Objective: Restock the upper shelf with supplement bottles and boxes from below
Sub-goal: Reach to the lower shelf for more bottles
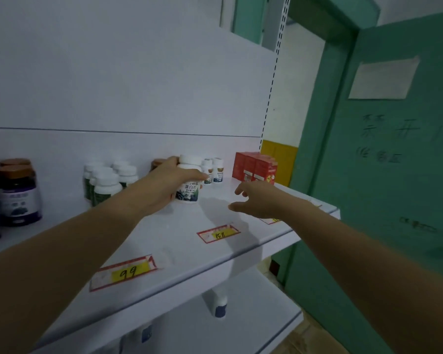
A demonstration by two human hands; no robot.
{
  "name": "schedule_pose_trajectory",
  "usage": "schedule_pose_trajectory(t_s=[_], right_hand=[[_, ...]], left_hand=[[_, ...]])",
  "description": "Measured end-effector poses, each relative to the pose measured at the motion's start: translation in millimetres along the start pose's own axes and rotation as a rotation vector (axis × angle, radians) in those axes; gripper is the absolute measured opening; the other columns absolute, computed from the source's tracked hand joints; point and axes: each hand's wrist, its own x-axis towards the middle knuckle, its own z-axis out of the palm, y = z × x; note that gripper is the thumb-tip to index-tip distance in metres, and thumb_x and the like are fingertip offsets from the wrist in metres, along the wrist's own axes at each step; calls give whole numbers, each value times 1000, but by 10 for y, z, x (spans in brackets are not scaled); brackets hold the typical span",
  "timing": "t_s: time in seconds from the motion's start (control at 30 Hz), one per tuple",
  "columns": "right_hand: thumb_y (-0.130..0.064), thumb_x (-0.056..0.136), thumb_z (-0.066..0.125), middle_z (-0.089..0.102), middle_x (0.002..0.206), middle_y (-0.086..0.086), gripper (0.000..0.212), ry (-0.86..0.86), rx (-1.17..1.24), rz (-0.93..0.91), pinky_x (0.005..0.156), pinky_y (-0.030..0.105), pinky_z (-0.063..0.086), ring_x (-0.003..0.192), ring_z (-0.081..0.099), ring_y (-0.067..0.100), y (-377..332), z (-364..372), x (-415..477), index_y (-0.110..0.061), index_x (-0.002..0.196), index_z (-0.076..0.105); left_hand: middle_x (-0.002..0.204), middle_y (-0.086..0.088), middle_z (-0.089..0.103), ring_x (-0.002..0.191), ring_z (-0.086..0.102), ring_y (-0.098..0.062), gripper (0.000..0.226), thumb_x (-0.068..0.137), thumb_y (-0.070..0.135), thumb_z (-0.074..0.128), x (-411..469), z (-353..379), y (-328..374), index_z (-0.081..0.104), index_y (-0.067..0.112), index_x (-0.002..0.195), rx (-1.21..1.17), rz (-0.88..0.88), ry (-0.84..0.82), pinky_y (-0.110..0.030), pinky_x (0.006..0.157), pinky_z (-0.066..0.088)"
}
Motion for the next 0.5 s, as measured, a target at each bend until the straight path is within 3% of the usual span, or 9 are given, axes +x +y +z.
schedule_pose_trajectory(t_s=[0.07, 0.2, 0.33, 0.5], right_hand=[[-47, 90, 55, 52, 137, 7, 57, -7, 5, -30, 97, 33, 44, 121, 52, 23, 148, 32, 249, -14, 135, 47], [-49, 89, 54, 51, 138, 8, 59, -40, -3, -109, 99, 35, 43, 123, 50, 25, 457, 118, 742, -15, 136, 46], [-48, 91, 52, 49, 140, 9, 59, -69, -23, -234, 100, 35, 41, 126, 48, 25, 748, 150, 1145, -14, 138, 44], [-46, 92, 51, 49, 140, 10, 58, -96, -44, -390, 102, 35, 39, 126, 47, 26, 1078, 122, 1475, -12, 139, 42]], left_hand=[[95, -10, 66, 87, 65, -23, 55, 76, 8, 74, 221, 80, -72, 49, 3, 124, 18, -16, 26, -33, 72, 52], [105, -8, 63, 101, 65, -28, 59, 72, 14, 78, 582, 269, -231, 49, 9, 123, 69, -42, 139, -46, 92, 52], [96, 0, 62, 90, 61, -17, 33, 78, 12, 73, 855, 542, -297, 53, 17, 103, 200, -54, 214, -29, 78, 51], [108, 0, 65, 103, 60, -19, 41, 74, 7, 75, 1167, 850, -430, 59, 17, 110, 233, -94, 312, -34, 89, 49]])
